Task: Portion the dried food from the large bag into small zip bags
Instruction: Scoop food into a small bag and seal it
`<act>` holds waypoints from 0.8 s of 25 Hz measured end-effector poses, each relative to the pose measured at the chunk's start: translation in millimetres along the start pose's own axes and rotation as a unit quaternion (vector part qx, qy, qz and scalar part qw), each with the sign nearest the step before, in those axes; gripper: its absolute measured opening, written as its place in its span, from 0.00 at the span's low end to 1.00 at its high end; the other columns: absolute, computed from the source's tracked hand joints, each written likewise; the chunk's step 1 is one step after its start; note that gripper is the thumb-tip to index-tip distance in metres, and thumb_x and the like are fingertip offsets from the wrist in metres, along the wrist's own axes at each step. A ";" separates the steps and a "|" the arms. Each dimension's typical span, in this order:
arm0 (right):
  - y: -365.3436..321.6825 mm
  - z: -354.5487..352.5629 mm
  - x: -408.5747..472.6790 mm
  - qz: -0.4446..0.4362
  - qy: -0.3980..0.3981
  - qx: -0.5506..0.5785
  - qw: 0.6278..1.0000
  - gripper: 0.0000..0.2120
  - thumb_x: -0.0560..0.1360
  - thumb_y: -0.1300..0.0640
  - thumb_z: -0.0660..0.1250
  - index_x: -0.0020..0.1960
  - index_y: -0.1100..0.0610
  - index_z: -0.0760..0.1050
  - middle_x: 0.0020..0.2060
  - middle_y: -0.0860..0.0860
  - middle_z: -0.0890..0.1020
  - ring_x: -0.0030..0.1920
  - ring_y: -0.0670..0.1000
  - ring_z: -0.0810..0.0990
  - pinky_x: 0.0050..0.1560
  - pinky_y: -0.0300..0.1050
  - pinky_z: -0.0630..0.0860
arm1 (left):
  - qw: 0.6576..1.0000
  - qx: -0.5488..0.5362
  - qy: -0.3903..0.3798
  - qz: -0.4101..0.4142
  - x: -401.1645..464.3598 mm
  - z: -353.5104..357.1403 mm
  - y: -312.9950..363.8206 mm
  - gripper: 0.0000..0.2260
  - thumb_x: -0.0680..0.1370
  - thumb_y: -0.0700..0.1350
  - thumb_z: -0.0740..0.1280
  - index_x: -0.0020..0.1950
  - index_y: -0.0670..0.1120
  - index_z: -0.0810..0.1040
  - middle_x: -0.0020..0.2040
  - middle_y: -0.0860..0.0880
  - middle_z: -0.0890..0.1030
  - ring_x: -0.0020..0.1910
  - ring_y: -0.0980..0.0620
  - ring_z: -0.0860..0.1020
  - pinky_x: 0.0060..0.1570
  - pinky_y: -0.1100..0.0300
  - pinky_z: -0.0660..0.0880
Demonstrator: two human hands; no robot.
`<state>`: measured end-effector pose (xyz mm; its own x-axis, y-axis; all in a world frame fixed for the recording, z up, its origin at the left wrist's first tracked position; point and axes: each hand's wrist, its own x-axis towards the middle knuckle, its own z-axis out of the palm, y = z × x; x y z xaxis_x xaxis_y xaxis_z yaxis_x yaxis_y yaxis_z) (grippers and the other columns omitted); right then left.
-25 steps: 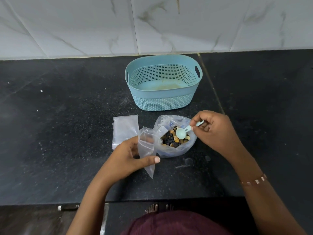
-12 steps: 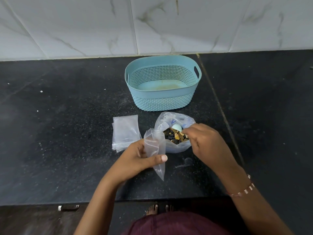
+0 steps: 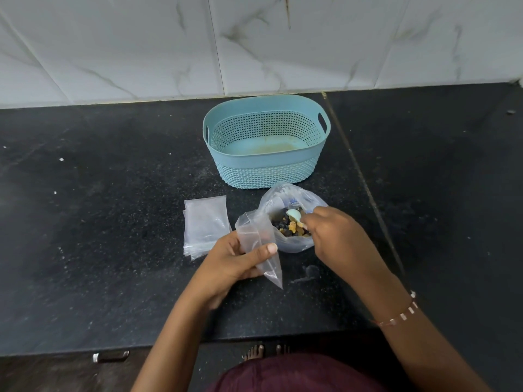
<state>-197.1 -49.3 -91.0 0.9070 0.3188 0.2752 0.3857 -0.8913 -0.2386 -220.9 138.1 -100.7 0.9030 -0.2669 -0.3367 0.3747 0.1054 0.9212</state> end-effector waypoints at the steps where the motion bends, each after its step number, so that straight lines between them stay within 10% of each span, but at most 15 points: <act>1: -1.3 2.1 -1.1 0.002 -0.006 0.008 1.000 0.13 0.54 0.74 0.76 0.31 0.62 0.76 0.24 0.53 0.74 0.25 0.48 0.67 0.25 0.36 0.60 | 1.000 -0.022 0.005 -0.002 1.1 1.8 -2.2 0.15 0.63 0.45 0.71 0.48 0.45 0.79 0.39 0.50 0.85 0.39 0.55 0.83 0.42 0.60 0.81; 7: -7.3 4.9 2.6 0.121 -0.045 0.077 0.989 0.03 0.68 0.70 0.69 0.42 0.66 0.78 0.36 0.58 0.81 0.37 0.55 0.79 0.34 0.46 0.77 | 0.995 -0.095 0.012 -0.007 6.7 1.8 -3.6 0.15 0.64 0.44 0.70 0.49 0.42 0.79 0.39 0.48 0.85 0.38 0.55 0.83 0.44 0.58 0.81; 12: -20.2 -0.1 -5.5 0.075 0.026 -0.009 0.997 0.14 0.50 0.75 0.74 0.30 0.63 0.74 0.24 0.55 0.75 0.24 0.53 0.73 0.23 0.36 0.60 | 0.993 -0.114 0.017 0.012 9.1 6.7 -5.0 0.16 0.65 0.41 0.69 0.52 0.41 0.78 0.40 0.49 0.85 0.40 0.55 0.83 0.39 0.62 0.80; 20: -17.3 3.6 5.7 0.244 0.010 0.185 0.952 0.07 0.75 0.66 0.63 0.47 0.63 0.80 0.42 0.57 0.83 0.41 0.51 0.81 0.44 0.42 0.78 | 0.990 -0.139 0.017 0.027 20.7 4.9 -2.5 0.12 0.66 0.41 0.68 0.48 0.41 0.78 0.39 0.48 0.85 0.38 0.55 0.83 0.38 0.63 0.80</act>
<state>-198.0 -30.9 -88.6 0.9916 -0.1128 0.0640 -0.0439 -0.7563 -0.6528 -204.2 127.6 -109.0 0.9283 -0.2217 -0.2986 0.3643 0.3801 0.8502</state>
